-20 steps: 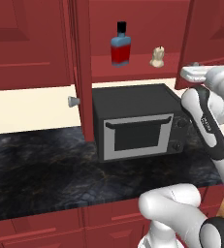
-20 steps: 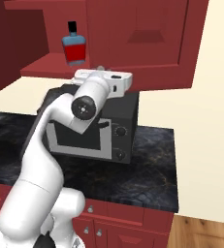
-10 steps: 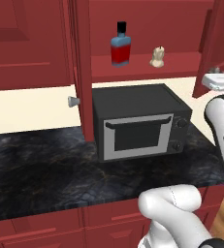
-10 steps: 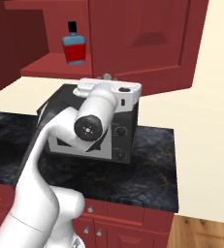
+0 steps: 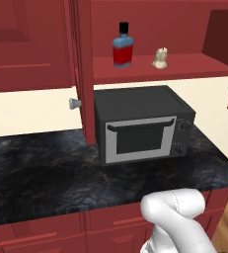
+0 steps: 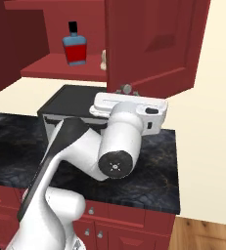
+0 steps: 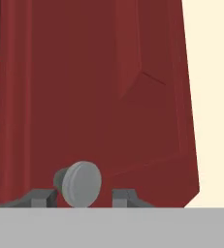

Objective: Get the candle and the liquor from the cabinet and move them to the dining counter.

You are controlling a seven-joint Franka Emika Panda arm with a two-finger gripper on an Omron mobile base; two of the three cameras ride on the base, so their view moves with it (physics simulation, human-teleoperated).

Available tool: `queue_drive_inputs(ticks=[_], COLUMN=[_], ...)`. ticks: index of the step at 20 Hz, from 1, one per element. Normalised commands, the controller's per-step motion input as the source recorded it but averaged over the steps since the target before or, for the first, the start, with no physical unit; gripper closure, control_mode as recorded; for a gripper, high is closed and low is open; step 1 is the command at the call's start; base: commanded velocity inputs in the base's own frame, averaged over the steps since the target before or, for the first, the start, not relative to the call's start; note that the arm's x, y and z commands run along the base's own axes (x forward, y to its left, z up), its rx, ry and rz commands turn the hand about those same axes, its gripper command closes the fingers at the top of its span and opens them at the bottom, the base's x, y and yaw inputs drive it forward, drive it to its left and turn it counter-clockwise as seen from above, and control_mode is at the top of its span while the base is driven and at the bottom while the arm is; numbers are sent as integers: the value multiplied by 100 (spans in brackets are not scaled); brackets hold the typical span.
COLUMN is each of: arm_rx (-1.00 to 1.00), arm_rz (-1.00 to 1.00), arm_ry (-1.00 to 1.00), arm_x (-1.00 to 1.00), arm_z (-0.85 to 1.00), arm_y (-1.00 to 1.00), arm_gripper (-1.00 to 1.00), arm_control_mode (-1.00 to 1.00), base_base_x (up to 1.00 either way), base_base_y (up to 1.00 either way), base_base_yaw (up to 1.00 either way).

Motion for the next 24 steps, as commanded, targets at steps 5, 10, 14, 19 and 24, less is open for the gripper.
queue_drive_inputs(ticks=[5,10,14,19,24], arm_rx=[2,1,1,0,0], arm_rz=[8,8,4,0,0], arm_ry=[-3,-1,0,0,0], arm_x=[-53,-32,-10,-3,0], arm_z=[0,0,0,0,0], arm_y=[-85,-72,-43,-10,0], arm_gripper=[100,100,100,100,100], arm_control_mode=[-100,-100,-100,-100,-100], base_base_x=[0,0,0,0,0], base_base_y=[0,0,0,0,0], base_base_yaw=[0,0,0,0,0])
